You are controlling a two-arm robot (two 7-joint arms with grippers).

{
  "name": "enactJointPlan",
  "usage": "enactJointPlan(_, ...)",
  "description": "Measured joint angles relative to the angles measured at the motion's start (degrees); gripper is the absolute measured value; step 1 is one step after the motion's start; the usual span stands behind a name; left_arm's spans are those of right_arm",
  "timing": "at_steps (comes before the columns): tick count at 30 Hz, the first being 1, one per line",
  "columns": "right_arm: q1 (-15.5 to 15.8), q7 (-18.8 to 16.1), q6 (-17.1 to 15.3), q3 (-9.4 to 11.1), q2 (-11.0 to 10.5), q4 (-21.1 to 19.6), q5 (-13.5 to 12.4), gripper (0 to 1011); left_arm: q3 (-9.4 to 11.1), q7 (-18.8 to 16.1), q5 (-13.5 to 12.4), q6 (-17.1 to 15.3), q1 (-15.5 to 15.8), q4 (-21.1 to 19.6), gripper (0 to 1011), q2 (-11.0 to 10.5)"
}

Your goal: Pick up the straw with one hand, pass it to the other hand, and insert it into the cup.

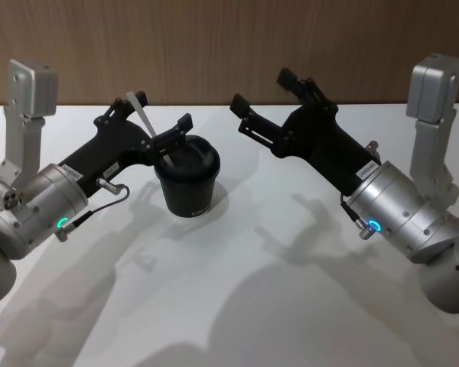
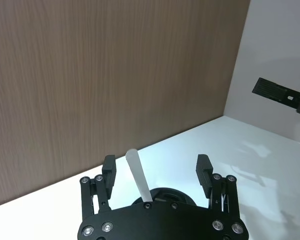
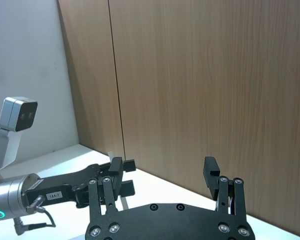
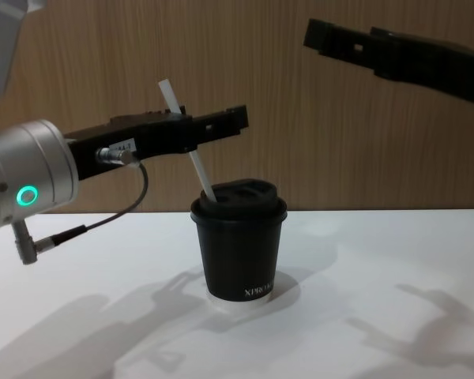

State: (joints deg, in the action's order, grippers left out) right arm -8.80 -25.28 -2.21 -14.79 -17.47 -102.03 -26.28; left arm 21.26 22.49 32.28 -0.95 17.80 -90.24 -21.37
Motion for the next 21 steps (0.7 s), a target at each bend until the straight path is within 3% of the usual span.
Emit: enactJointPlan(21, 1.5, -0.9, -4.4, 0.5, -3.9, -4.1, -2.4, 1001, -1.2, 0.2, 2.5, 1.3, -3.8, -1.7, 1003, -0.2)
